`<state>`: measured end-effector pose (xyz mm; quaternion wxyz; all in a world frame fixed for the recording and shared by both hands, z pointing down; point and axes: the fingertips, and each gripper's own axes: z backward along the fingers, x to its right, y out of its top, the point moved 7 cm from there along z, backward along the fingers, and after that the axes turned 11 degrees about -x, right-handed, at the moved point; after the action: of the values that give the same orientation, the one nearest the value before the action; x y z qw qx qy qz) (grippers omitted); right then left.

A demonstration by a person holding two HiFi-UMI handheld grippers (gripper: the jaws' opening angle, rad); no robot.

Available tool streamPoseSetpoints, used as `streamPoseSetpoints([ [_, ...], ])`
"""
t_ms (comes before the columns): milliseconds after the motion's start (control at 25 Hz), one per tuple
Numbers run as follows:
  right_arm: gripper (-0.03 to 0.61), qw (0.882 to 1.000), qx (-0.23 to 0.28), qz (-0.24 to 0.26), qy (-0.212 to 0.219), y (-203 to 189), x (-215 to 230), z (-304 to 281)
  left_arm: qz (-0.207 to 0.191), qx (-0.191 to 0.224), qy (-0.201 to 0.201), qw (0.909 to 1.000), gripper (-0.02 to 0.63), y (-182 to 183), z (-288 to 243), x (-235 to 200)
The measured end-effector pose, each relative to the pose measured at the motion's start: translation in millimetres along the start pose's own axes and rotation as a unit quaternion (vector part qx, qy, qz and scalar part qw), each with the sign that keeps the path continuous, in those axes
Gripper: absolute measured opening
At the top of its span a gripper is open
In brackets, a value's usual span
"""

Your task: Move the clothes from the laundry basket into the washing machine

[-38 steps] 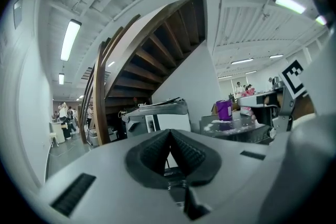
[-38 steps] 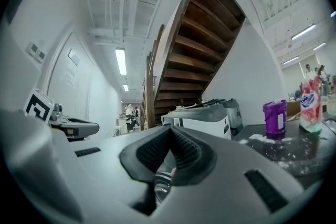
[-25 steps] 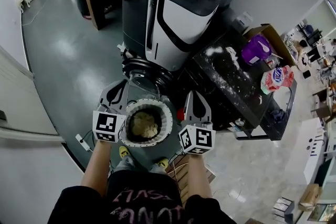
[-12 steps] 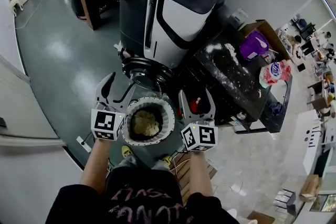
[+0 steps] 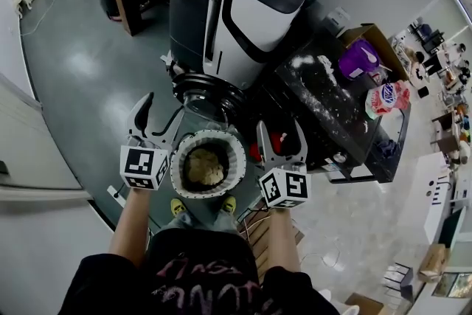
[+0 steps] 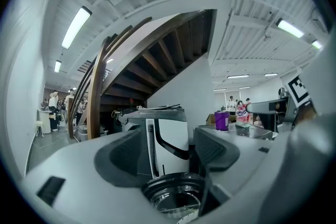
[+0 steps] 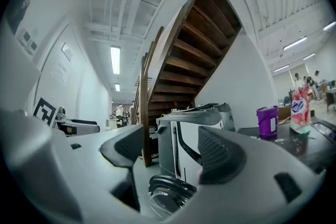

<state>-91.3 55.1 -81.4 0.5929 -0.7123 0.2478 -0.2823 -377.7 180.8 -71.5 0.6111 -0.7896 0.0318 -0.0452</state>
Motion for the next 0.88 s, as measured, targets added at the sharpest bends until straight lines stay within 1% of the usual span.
streamPoseSetpoints([
  [240, 0.325, 1.0, -0.021, 0.001, 0.02, -5, 17, -15, -0.001, -0.019, 0.003, 0.9998, 0.321, -1, -10, 15],
  [400, 0.325, 0.998, -0.055, -0.001, 0.03, -25, 22, -28, 0.009, -0.049, 0.005, 0.9987, 0.321, -18, -21, 18],
  [640, 0.325, 0.992, -0.117, -0.007, 0.043, -81, 27, -47, 0.021, -0.117, -0.012, 0.9929, 0.321, -68, -43, 25],
  [760, 0.325, 0.987, -0.149, -0.012, 0.052, -115, 25, -57, 0.038, -0.152, -0.018, 0.9875, 0.321, -102, -53, 28],
  [880, 0.325, 0.982, -0.177, -0.03, 0.055, -146, 24, -64, 0.053, -0.185, -0.023, 0.981, 0.321, -134, -57, 33],
])
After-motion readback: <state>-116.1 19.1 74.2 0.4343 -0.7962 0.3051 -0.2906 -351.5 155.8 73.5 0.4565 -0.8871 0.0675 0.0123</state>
